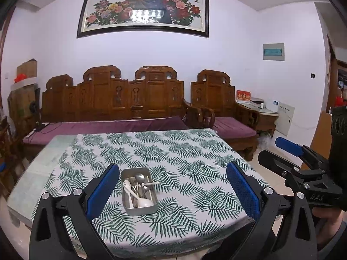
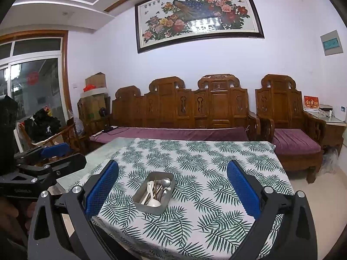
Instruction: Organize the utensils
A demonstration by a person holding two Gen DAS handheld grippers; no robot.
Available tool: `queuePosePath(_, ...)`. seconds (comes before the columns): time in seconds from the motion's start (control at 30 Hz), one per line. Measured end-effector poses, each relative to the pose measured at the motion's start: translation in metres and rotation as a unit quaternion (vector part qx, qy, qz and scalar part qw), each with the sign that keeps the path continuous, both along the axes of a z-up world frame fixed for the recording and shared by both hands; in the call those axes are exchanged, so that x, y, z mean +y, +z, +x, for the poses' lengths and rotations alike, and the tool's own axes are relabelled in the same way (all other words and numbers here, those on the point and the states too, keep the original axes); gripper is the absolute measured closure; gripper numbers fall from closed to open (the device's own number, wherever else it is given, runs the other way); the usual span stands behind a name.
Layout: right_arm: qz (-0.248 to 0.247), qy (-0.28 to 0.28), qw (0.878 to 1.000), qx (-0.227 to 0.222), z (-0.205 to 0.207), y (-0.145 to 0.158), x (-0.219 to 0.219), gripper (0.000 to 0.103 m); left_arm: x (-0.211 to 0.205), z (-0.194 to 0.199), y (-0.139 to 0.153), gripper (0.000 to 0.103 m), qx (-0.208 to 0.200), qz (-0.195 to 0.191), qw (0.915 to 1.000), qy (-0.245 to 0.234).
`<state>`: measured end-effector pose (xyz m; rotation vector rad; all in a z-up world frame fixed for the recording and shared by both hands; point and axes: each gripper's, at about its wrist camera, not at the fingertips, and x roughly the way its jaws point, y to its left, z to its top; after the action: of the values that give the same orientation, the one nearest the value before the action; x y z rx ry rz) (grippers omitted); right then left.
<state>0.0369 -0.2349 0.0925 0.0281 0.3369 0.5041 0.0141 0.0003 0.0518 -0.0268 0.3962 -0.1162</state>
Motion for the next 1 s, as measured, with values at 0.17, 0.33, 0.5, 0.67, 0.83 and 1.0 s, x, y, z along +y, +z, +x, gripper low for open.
queuePosePath(0.17, 0.0, 0.0, 1.0, 0.001, 0.0003, -0.0017, 0.0003, 0.002, 0.0012, 0.0001, 0.0002, 0.008, -0.001, 0.001, 1.0, 0.0)
queuePosePath(0.33, -0.001, 0.0, 1.0, 0.002, 0.0015, -0.0027, 0.0017, 0.002, 0.0013, -0.0002, -0.0002, 0.008, -0.001, 0.002, 1.0, 0.004)
queuePosePath(0.5, 0.0, 0.0, 1.0, 0.003, 0.0017, -0.0024, 0.0016, 0.002, 0.0007, -0.0002, -0.0016, 0.008, -0.001, -0.001, 1.0, 0.007)
queuePosePath(0.67, 0.0, 0.001, 1.0, 0.003, 0.0016, -0.0024, 0.0015, 0.002, 0.0013, 0.0004, -0.0014, 0.008, -0.001, -0.001, 1.0, 0.007)
queuePosePath(0.83, 0.0, 0.001, 1.0, 0.003, 0.0021, -0.0032, 0.0034, 0.002, 0.0024, 0.0004, -0.0011, 0.008, -0.003, -0.002, 1.0, 0.008)
queuePosePath(1.0, 0.001, 0.001, 1.0, 0.003, 0.002, -0.0033, 0.0035, 0.002, 0.0027, -0.0003, -0.0006, 0.008, -0.004, -0.001, 0.9999, 0.009)
